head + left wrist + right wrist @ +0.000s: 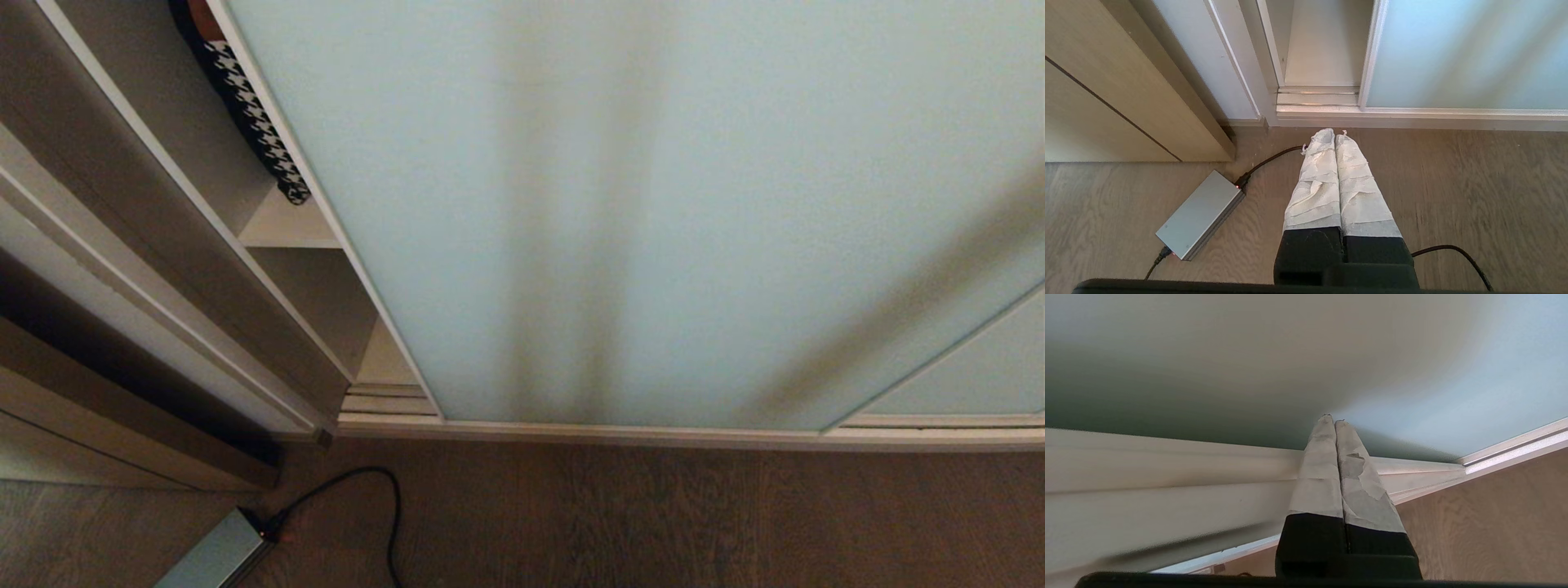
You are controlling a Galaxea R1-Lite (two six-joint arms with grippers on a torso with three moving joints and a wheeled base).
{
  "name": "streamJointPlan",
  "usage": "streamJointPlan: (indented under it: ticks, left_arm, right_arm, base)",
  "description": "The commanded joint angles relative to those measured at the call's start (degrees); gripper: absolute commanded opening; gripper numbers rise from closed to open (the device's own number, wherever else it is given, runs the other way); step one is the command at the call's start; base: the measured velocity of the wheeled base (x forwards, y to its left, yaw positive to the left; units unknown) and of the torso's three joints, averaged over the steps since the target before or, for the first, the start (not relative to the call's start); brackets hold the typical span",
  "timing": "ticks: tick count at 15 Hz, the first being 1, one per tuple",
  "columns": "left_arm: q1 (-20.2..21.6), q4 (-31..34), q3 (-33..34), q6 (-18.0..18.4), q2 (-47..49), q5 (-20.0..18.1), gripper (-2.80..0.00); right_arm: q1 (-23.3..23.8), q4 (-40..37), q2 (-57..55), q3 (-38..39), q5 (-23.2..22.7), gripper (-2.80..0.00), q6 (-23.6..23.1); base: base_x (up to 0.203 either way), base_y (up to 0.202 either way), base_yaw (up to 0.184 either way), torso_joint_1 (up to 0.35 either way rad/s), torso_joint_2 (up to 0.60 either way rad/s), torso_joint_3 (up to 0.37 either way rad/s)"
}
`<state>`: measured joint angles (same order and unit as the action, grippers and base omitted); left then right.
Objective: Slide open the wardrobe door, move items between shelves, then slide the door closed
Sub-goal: Close the door
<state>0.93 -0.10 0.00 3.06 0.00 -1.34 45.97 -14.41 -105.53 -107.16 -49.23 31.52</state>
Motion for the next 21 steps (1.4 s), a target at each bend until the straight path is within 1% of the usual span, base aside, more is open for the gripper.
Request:
streamJointPlan:
  ticks: [1,4,7,14,21]
  left_arm:
    - [0.0,0.0,0.0,0.0,0.1,0.0,-2.8]
    - [0.0,0.0,0.0,0.0,0.1,0.0,-2.8]
    - [0.0,0.0,0.0,0.0,0.1,0.0,-2.8]
    - [0.0,-0.1,0.0,0.0,0.1,0.0,-2.8]
    - [0.0,0.0,0.0,0.0,0.1,0.0,-2.8]
  right_arm:
    - [-1.4,-0.1,3.6,2.9,-0.7,-2.8,0.1]
    - [-3.3,-0.1,6.9,7.8,-0.7,-2.8,0.1]
    - [-4.9,-0.1,9.5,10.9,-0.8,-2.8,0.1]
    - [-6.6,-0.1,11.7,14.6,-0.8,-2.8,0.0]
    - [-11.2,-0.2,19.7,21.4,-0.7,-2.8,-0.2]
  base:
    - [0.0,0.0,0.0,0.0,0.0,0.0]
    - [0.0,0.0,0.0,0.0,0.0,0.0]
    - [0.0,0.0,0.0,0.0,0.0,0.0]
    - [0.0,0.0,0.0,0.0,0.0,0.0]
    - [0.0,0.0,0.0,0.0,0.0,0.0]
